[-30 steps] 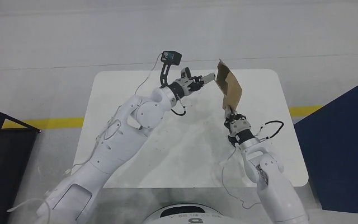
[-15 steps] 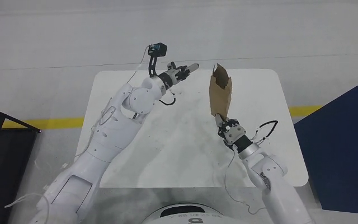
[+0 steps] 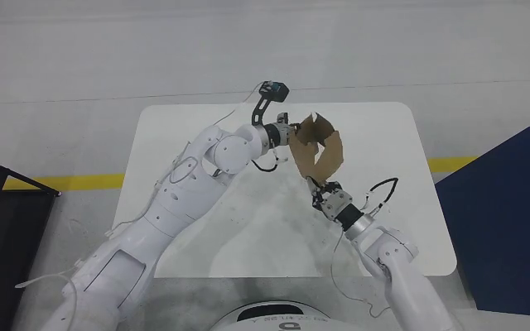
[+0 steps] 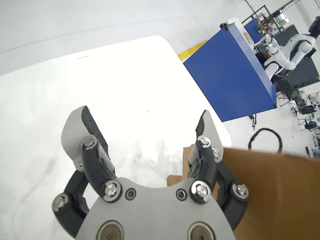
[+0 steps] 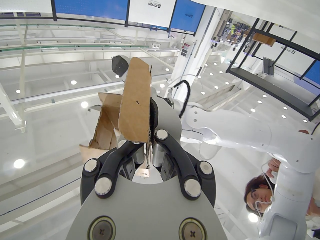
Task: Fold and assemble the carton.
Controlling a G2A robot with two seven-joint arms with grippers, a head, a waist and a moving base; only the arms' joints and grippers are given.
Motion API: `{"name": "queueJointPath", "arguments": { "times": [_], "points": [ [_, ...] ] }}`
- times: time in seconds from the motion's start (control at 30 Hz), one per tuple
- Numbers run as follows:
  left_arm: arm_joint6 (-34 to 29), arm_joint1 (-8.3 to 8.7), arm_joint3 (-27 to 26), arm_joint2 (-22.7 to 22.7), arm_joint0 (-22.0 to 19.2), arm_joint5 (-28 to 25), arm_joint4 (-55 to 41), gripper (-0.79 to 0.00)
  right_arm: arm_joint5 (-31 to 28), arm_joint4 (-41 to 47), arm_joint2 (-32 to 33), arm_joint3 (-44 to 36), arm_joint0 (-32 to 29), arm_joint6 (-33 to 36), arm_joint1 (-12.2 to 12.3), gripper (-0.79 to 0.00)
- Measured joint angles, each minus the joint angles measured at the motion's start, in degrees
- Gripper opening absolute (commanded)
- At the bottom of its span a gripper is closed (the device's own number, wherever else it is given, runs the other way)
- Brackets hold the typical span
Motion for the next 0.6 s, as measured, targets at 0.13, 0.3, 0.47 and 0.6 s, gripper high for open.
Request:
{"name": "queueJointPath", "arguments": {
  "times": [0.13,0.3,0.47,0.6],
  "points": [
    [-1.03,0.19,-1.24,-0.32,1.11,-3.04,0.17,0.000,0.00,2.26,0.49,1.20,0.86,-1.35,-0.07,-0.785],
    [-1.76,0.42,-1.83,-0.90,2.03,-5.80,0.72,0.000,0.32,3.78,1.01,1.89,1.15,-1.87,-0.08,-0.785],
    [-0.58,0.56,-2.18,-2.18,2.57,-5.65,1.41,0.000,0.49,5.08,1.61,2.18,0.97,-1.77,-0.07,-0.785],
    [0.73,0.75,-2.30,-3.71,3.15,-5.77,1.53,0.000,0.74,6.72,2.24,2.34,0.73,-1.58,-0.06,-0.785]
  ]
}}
